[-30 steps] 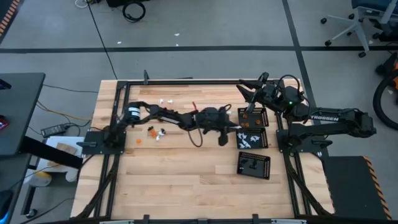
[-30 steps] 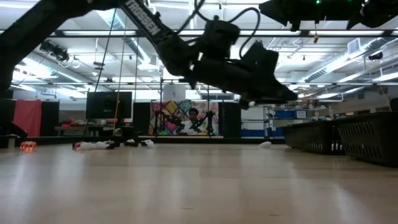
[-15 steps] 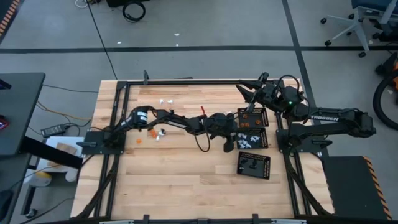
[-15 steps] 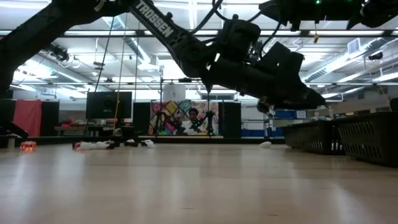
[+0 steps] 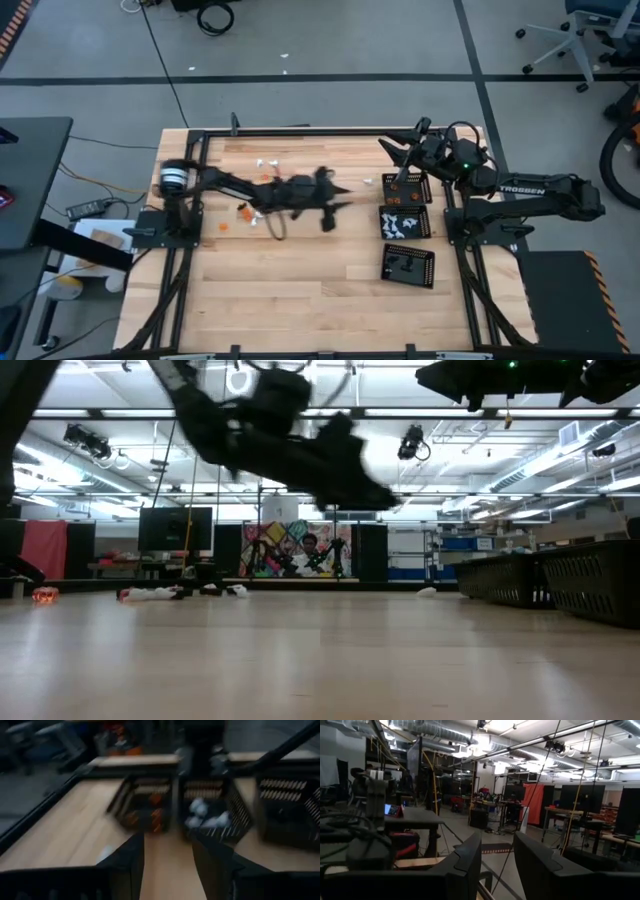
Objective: Sort Halloween decoration
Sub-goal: Put the white ghost toy into the center black bin
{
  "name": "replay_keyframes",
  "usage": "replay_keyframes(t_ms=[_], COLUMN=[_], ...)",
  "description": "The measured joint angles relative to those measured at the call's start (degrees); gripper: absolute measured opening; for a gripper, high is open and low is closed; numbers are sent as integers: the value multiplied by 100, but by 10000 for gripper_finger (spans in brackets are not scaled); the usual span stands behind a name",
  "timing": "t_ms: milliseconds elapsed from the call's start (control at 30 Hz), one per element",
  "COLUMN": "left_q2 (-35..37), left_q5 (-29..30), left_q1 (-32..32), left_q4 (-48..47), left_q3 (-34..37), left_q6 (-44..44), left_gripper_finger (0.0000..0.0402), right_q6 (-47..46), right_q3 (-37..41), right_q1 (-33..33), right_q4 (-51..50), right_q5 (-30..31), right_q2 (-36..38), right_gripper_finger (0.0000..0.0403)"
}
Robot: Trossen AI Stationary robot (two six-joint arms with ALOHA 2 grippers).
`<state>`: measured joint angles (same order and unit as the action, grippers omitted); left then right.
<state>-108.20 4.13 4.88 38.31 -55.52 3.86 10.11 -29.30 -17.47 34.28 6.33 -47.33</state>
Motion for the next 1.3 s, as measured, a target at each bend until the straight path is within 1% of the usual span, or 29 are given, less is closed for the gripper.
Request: replay_keyframes(t_ms=[133,233,333,433,500,600,700,767,900,1067,1200,1300], left_q2=[1026,1732,2272,2500,2474,2319,2168,2031,1694,1141,890,794], left_q5=[529,1168,1757,1899,1783,1125,639,507,461,454,460,413], left_q1=[145,347,680,1204,1613,2249,2766,2971,3099,3269,3365,3365], left_q4=[-696,-1448,-2317,-3058,-3346,-3380,-3544,-3746,-4181,-4992,-5344,-5433], left_q3=[1002,1473,1751,1816,1816,1790,1580,1361,906,382,306,303], left_q6=[-228,-432,-882,-1212,-1321,-1486,-1626,-1549,-1203,-872,-715,-660], left_gripper_finger=[146,146,146,146,150,168,191,203,215,216,216,216], right_q6=[-4,-7,-7,-2,-2,-43,-92,-92,-92,-94,-94,-94], right_q3=[0,0,0,2,2,2,1,2,1,0,2,2], right_q1=[7,8,20,20,20,20,20,20,20,20,20,20], right_q4=[39,39,33,74,83,95,112,121,148,146,122,122], right_q5=[0,0,-1,0,-2,-2,-12,-20,-23,-50,-66,-66], right_q2=[0,0,-16,-37,-39,-39,-39,-39,-39,-39,-39,-39], right_gripper_finger=[119,119,119,119,119,119,119,119,119,119,119,119])
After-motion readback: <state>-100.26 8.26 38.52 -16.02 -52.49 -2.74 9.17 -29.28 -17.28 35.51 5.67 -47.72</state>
